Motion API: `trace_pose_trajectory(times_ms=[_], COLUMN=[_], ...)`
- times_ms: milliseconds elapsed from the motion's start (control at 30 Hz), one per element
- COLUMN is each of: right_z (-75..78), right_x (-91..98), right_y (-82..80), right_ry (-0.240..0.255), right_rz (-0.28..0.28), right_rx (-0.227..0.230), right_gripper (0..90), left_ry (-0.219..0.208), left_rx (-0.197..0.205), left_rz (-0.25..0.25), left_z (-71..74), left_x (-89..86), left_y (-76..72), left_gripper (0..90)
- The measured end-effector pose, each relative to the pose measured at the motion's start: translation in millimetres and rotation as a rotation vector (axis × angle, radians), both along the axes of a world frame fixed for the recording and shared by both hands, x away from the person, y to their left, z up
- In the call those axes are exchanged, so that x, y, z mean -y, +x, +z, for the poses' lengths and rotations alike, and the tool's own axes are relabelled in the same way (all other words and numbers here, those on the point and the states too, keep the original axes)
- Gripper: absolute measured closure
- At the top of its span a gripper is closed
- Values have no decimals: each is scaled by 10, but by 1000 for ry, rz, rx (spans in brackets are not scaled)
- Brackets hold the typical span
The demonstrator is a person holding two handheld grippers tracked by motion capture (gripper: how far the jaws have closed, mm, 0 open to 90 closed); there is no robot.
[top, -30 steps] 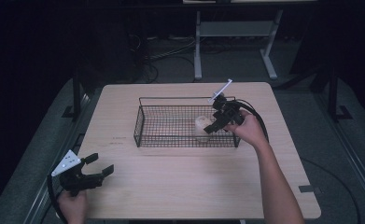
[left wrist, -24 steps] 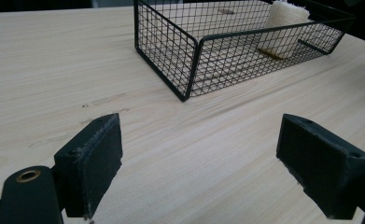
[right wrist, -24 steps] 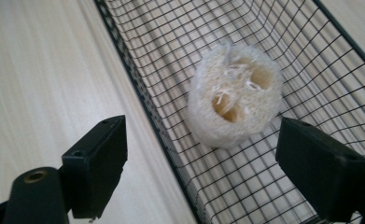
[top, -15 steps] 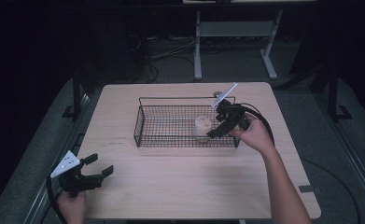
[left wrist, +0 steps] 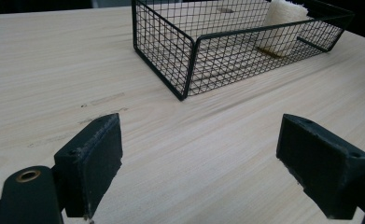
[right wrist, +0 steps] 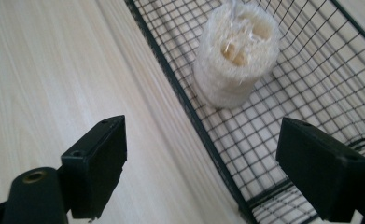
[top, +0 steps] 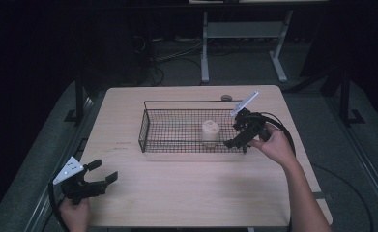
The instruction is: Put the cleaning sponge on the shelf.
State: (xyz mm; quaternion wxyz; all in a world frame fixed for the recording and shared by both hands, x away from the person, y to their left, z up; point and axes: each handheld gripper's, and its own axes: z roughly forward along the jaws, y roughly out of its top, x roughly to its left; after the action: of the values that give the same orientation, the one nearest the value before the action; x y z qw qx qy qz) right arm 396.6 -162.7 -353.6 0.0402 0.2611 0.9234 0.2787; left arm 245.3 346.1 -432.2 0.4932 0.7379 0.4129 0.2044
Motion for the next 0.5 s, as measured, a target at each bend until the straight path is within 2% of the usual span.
trace_pose_trajectory(times_ms=[200,500], right_z=[-29,-52], right_x=[90,171], right_y=[-141,-259], right_ry=[2,6], right_rz=[3,4], right_rx=[13,13], right_gripper=[161,161], left_ry=[-2,1], left_rx=[-1,-2], left_rz=[-2,1], left_z=[-6,-8], left_x=[16,8], left_y=[4,1], left_gripper=[138,138])
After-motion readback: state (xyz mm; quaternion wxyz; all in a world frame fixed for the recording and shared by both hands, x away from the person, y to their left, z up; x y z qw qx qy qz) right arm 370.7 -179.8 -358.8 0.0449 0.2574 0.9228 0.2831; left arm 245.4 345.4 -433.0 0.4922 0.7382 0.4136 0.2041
